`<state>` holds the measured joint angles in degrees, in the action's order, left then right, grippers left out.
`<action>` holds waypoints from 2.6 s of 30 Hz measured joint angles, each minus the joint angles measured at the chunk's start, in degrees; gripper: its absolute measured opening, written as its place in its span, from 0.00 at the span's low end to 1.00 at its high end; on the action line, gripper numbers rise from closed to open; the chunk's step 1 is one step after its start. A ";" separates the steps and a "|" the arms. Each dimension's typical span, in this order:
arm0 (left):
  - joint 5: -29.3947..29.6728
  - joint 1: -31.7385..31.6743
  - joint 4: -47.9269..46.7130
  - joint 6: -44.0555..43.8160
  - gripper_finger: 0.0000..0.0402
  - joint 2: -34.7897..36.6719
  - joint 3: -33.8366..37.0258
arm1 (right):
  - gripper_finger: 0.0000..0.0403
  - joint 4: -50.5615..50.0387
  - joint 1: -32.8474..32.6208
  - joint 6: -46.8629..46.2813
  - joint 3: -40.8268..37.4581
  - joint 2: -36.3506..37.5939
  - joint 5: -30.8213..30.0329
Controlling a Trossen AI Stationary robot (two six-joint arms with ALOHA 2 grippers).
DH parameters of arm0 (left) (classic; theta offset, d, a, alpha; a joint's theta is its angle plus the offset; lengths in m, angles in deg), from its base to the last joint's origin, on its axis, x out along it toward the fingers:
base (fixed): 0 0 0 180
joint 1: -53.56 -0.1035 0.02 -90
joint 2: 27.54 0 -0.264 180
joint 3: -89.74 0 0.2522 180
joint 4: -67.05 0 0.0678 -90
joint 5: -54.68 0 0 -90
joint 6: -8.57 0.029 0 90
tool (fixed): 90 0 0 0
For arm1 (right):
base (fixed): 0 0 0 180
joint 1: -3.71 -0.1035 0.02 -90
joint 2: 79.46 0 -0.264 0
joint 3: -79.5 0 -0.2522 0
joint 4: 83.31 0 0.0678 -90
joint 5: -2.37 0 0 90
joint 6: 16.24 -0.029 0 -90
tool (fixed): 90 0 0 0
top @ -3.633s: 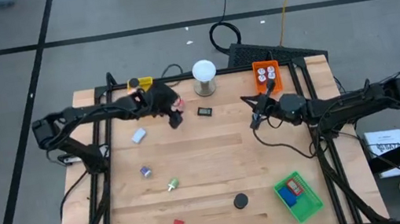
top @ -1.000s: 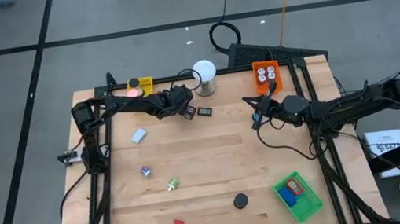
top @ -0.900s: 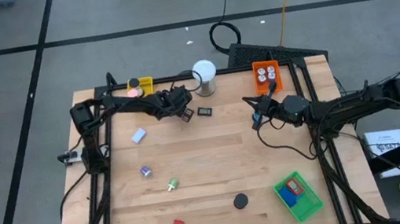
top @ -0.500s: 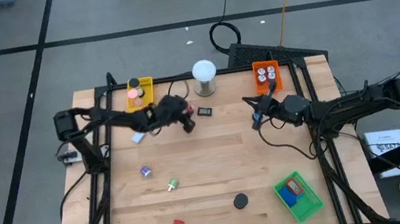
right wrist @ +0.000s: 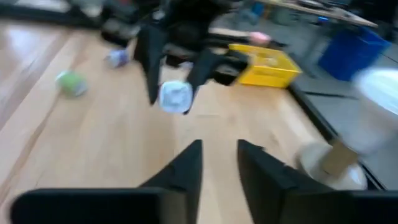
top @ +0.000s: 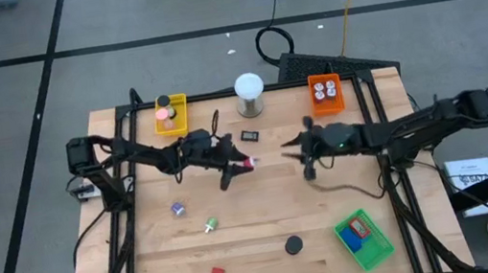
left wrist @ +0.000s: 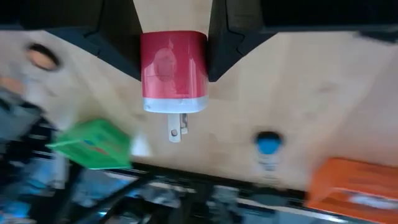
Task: Pick & Place Office items
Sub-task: Put the pink charger adaptor into the orange bin
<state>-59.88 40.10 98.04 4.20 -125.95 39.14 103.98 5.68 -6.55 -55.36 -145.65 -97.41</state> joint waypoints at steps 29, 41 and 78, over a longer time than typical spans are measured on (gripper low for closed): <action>-8.25 5.01 3.14 -11.38 0.36 -0.06 0.00 | 0.55 -1.50 -8.96 44.37 19.48 -23.60 3.04; -8.47 5.01 2.89 -13.08 0.36 -0.11 -0.13 | 0.42 0.73 -7.14 48.56 21.41 -28.45 7.13; 5.63 0.98 7.50 1.29 0.40 0.00 8.98 | 0.34 -56.96 -3.51 -6.80 33.79 -29.38 3.80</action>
<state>-54.25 41.09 105.53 5.50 -125.95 48.11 47.02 2.17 -13.35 -21.56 -175.03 -93.61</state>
